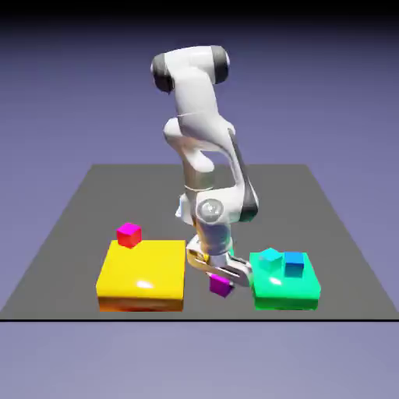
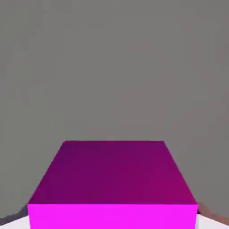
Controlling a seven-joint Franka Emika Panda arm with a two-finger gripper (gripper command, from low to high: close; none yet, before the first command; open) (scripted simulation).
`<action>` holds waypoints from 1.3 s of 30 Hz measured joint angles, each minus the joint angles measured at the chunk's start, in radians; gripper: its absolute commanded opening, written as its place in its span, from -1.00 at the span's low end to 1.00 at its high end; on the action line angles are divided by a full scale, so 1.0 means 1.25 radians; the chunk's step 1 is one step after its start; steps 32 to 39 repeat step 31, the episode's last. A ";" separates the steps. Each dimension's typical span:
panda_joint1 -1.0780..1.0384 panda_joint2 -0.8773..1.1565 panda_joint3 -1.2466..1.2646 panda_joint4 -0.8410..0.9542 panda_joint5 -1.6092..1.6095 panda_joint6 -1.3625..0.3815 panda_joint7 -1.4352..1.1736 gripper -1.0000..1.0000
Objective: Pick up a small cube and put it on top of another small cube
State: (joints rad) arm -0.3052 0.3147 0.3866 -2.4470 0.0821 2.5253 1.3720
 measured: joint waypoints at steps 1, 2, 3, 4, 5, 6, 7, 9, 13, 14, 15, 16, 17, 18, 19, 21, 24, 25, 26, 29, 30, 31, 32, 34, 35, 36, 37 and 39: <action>-0.010 -0.029 0.010 0.001 0.011 -0.030 -0.007 -1.00; -0.019 -0.054 0.018 0.002 0.020 -0.055 -0.012 -1.00; -0.019 -0.054 0.018 0.002 0.020 -0.055 -0.012 -1.00; -0.010 -0.065 0.014 0.014 0.029 -0.050 -0.047 -1.00; -0.022 -0.094 -0.009 0.006 0.040 -0.058 -0.024 -1.00; -0.034 -0.123 -0.032 -0.001 0.052 -0.066 0.000 -1.00; -0.048 -0.152 -0.055 -0.011 0.063 -0.075 0.027 -1.00; -0.094 -0.210 -0.103 -0.032 0.084 -0.093 0.090 -1.00; -0.146 -0.326 -0.199 -0.075 0.126 -0.131 0.217 -1.00; -0.154 -0.355 -0.223 -0.085 0.137 -0.140 0.248 -1.00; -0.169 -0.384 -0.247 -0.096 0.147 -0.150 0.280 -1.00; -0.184 -0.413 -0.271 -0.106 0.158 -0.159 0.312 -1.00; -0.199 -0.442 -0.295 -0.117 0.169 -0.168 0.343 -1.00; -0.214 -0.471 -0.319 -0.128 0.179 -0.178 0.375 -1.00; -0.229 -0.500 -0.342 -0.138 0.190 -0.187 0.407 -1.00; -0.255 -0.526 -0.368 -0.161 0.195 -0.202 0.474 -1.00; -0.258 -0.494 -0.366 -0.182 0.207 -0.173 0.494 -1.00; -0.251 -0.468 -0.363 -0.192 0.225 -0.138 0.481 -1.00; -0.245 -0.442 -0.359 -0.201 0.242 -0.103 0.468 -1.00; -0.233 -0.394 -0.354 -0.218 0.274 -0.041 0.445 1.00; -0.233 -0.394 -0.354 -0.218 0.274 -0.041 0.445 1.00; -0.239 -0.420 -0.357 -0.209 0.256 -0.076 0.458 1.00; -0.239 -0.420 -0.357 -0.209 0.256 -0.076 0.458 1.00; -0.239 -0.420 -0.357 -0.209 0.256 -0.076 0.458 1.00; -0.239 -0.420 -0.357 -0.209 0.256 -0.076 0.458 1.00; -0.239 -0.420 -0.357 -0.209 0.256 -0.076 0.458 1.00; -0.239 -0.420 -0.357 -0.209 0.256 -0.076 0.458 1.00; -0.239 -0.420 -0.357 -0.209 0.256 -0.076 0.458 1.00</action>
